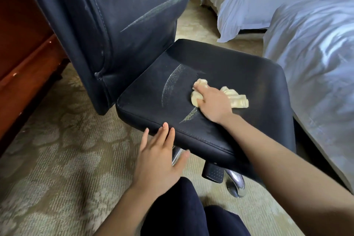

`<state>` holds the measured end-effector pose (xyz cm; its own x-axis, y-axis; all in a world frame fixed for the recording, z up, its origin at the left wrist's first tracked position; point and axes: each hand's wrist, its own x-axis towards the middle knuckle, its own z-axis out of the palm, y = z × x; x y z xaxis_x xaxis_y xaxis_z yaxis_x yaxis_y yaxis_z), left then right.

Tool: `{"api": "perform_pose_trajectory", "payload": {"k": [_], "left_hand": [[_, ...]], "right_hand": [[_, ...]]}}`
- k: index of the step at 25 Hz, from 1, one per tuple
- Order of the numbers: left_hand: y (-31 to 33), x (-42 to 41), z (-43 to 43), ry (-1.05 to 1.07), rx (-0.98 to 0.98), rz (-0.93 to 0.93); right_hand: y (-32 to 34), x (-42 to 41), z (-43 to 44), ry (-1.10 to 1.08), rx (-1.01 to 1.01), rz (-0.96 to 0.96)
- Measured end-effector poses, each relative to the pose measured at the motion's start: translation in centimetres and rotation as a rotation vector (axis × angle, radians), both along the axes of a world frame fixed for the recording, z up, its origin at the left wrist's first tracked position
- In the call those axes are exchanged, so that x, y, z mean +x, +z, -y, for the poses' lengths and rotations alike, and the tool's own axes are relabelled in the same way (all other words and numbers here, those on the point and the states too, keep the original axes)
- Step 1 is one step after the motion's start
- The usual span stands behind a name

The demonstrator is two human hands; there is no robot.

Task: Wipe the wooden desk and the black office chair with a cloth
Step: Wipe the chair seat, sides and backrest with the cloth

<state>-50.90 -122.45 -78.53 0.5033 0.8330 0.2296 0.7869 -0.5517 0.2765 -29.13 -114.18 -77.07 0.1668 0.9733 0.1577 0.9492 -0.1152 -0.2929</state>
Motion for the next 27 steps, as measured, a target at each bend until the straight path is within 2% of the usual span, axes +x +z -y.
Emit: {"api": "perform_pose_trajectory", "payload": {"k": [2, 4, 7, 11, 13, 15, 18, 20, 24, 26, 27], "left_hand": [[0.9, 0.5, -0.8, 0.046, 0.045, 0.17], [1.3, 1.0, -2.5, 0.084, 0.062, 0.259], [1.3, 1.6, -5.8, 0.166, 0.03, 0.25], [0.4, 2.1, -8.7, 0.286, -0.072, 0.207], [-0.3, 2.3, -8.5, 0.306, -0.088, 0.138], [-1.0, 2.4, -7.9, 0.283, -0.012, 0.058], [-1.3, 2.8, -7.1, 0.27, 0.048, -0.012], [-1.4, 3.3, -6.5, 0.291, 0.057, -0.056], [-1.3, 4.4, -5.1, 0.303, 0.058, -0.079], [-1.2, 4.8, -4.5, 0.305, 0.055, -0.077], [-1.2, 5.0, -4.3, 0.303, 0.056, -0.078]], "right_hand": [[0.0, -0.5, 2.7, 0.092, 0.001, 0.013], [0.2, -1.1, 5.8, 0.181, -0.003, -0.006], [0.6, -1.9, 10.4, 0.286, 0.032, 0.003], [-0.7, -0.6, 15.4, 0.35, 0.036, 0.281], [-1.6, 1.1, 17.3, 0.265, 0.047, 0.323], [-2.4, 2.5, 18.9, 0.108, 0.105, 0.321], [-3.2, 4.0, 20.8, -0.245, 0.108, 0.298], [-3.9, 4.6, 21.3, -0.538, 0.155, 0.158], [-3.8, 4.6, 19.3, -0.71, 0.409, -0.204], [-3.1, 3.7, 17.6, -0.815, 0.431, -0.279], [-2.8, 3.0, 16.9, -0.817, 0.398, -0.258]]}}
